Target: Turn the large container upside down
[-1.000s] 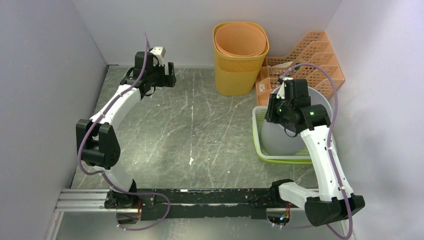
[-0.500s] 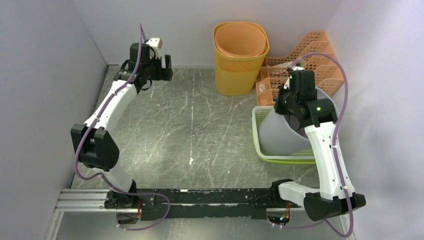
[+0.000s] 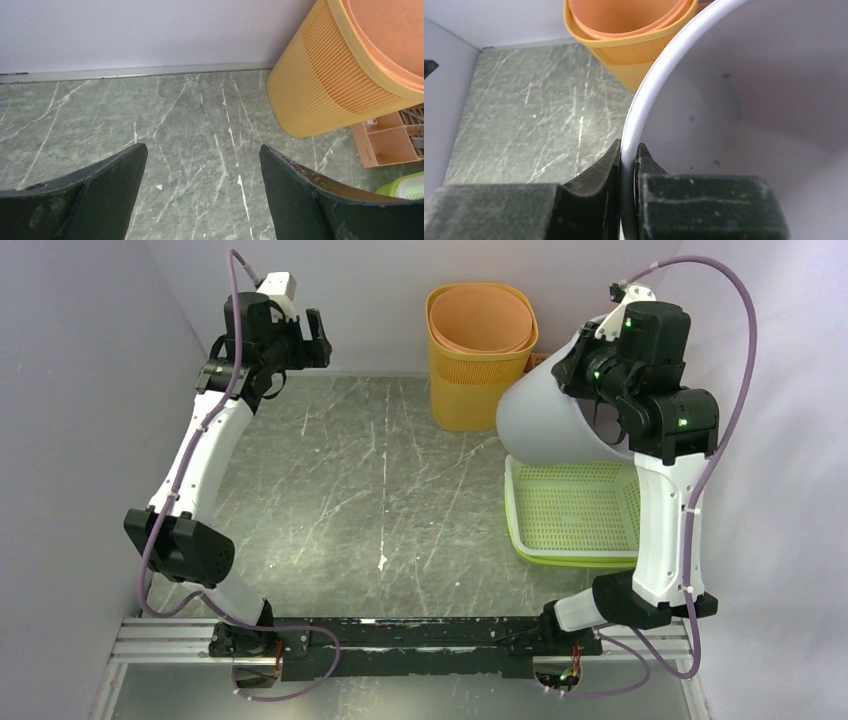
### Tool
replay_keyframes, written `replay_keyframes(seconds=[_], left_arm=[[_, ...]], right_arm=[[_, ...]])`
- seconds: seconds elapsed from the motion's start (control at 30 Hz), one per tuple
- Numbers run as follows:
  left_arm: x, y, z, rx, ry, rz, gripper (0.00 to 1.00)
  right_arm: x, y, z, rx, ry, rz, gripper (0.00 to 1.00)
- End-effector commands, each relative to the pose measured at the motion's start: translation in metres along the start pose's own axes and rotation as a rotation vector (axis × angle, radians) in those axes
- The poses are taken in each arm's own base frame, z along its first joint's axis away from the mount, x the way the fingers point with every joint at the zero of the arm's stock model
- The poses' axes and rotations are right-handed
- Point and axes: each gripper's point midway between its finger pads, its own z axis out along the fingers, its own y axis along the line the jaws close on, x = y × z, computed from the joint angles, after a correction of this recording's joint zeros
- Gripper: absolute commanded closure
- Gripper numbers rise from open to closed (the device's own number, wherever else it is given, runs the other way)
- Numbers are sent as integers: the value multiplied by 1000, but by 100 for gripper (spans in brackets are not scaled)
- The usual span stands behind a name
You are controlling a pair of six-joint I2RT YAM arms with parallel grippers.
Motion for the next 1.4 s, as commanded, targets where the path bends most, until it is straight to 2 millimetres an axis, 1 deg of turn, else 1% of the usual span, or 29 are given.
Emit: replay_keyframes(seconds=[0.0,0.1,0.17,0.3,0.33,0.43,0.53,0.6,0.7,0.73,0.8,0.9,1.13,1.23,1.27,1.37], left_arm=[[-47,2,-42,-13,-126,-39,5],[-68,6,-61,-27,-211,-68,5],[-75,6,-70,-24,-253,-80,5],[-78,2,-78,0,-278,-89,5],[-77,2,-79,2,-272,-88,5],[-76,2,-81,2,-265,-86,5],[-80,1,-86,3,-282,-83,5],[-84,2,-91,-2,-295,-81,5],[-90,2,-99,-9,-311,-77,5],[-92,3,-101,-13,-316,-78,5],[-97,2,-108,-15,-332,-80,5],[-100,3,-116,-19,-350,-84,5],[-105,6,-126,-43,-362,-57,5],[-107,8,-129,-54,-370,-54,5],[-107,8,-129,-53,-370,-52,5],[-105,7,-126,-45,-365,-50,5]], right_arm=[[-15,44,5,-231,-72,32,100],[-9,77,18,-373,-78,61,100],[-5,101,25,-441,-82,37,100],[12,151,35,-575,-88,-15,100],[19,163,38,-596,-81,-19,100],[49,206,49,-662,-33,-51,100],[76,248,57,-740,-19,-71,100],[91,270,64,-802,-16,-53,100],[109,296,75,-898,-15,-1,100],[109,304,77,-934,-35,18,100],[119,320,81,-993,-21,39,100],[133,343,81,-1087,2,69,100],[151,385,60,-1339,49,265,100],[161,393,58,-1404,82,360,100],[165,394,59,-1416,91,391,100],[187,392,70,-1427,146,473,100]])
